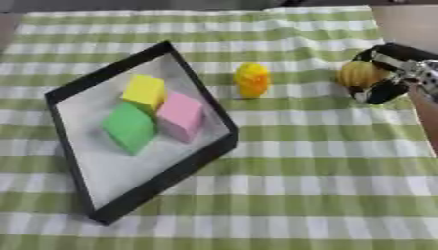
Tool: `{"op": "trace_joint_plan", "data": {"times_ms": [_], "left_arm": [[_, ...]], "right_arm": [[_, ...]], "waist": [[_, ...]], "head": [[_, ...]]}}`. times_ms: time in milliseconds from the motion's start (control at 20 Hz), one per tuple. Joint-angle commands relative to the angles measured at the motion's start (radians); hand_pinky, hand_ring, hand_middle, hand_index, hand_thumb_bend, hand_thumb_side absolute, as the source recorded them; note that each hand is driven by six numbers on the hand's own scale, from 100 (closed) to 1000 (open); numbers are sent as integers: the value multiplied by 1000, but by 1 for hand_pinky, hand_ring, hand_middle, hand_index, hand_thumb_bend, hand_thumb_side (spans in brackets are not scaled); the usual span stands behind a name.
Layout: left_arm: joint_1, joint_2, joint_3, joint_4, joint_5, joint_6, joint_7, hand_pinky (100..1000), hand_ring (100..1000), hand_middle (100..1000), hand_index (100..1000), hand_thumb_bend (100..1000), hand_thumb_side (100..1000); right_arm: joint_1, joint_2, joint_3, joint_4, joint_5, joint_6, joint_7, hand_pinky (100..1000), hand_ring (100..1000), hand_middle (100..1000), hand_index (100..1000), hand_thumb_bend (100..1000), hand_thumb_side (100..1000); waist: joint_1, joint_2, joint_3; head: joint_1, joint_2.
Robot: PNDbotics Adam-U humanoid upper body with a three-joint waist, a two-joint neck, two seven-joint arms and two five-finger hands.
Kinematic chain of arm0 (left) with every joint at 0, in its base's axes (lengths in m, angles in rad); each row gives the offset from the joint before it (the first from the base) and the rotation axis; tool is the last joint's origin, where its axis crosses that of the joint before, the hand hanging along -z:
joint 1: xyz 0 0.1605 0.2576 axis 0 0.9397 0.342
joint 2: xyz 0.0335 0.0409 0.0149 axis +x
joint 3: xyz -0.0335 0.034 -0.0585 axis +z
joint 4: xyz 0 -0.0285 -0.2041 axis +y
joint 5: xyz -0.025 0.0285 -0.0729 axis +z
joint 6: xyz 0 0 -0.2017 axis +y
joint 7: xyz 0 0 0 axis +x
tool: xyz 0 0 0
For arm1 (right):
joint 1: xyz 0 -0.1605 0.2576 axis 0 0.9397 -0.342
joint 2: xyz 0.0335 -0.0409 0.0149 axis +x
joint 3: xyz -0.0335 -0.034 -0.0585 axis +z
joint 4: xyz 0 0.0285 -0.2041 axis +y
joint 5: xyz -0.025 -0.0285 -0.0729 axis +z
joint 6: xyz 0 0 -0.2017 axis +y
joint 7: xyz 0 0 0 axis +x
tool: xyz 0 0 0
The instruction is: Pick up objects on the table and place them in the box.
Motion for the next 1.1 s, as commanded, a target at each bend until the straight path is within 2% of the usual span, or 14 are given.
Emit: {"op": "trace_joint_plan", "data": {"times_ms": [50, 350, 700, 950, 1100], "left_arm": [[-4, 13, 11, -15, -1, -1, 1, 763, 688, 746, 849, 357, 540], [-3, 15, 11, -14, -7, -1, -4, 765, 689, 747, 849, 353, 539], [2, 26, 13, -13, -18, 0, -4, 766, 689, 746, 848, 353, 533], [4, 33, 13, -12, -27, -1, -6, 766, 689, 747, 848, 356, 527], [11, 37, 19, -10, -33, 0, -1, 765, 690, 748, 849, 360, 522]], "right_arm": [[-9, -36, -11, -28, -3, -17, -12, 771, 659, 538, 701, 100, 100], [0, -72, -45, -118, -37, -23, -4, 768, 647, 524, 688, 100, 100], [-22, -149, -97, -406, -86, 3, -5, 768, 623, 508, 674, 119, 100], [-96, -161, -76, -604, -158, 31, 28, 763, 613, 506, 670, 135, 100], [-186, -118, -33, -683, -195, 54, 58, 757, 608, 506, 670, 132, 100]], "waist": [[9, 0, 0], [5, -4, -6], [-7, -22, -13], [-17, -40, -14], [-19, -53, -15]], "head": [[-2, -10], [3, -7], [12, 5], [22, 15], [35, 24]]}}
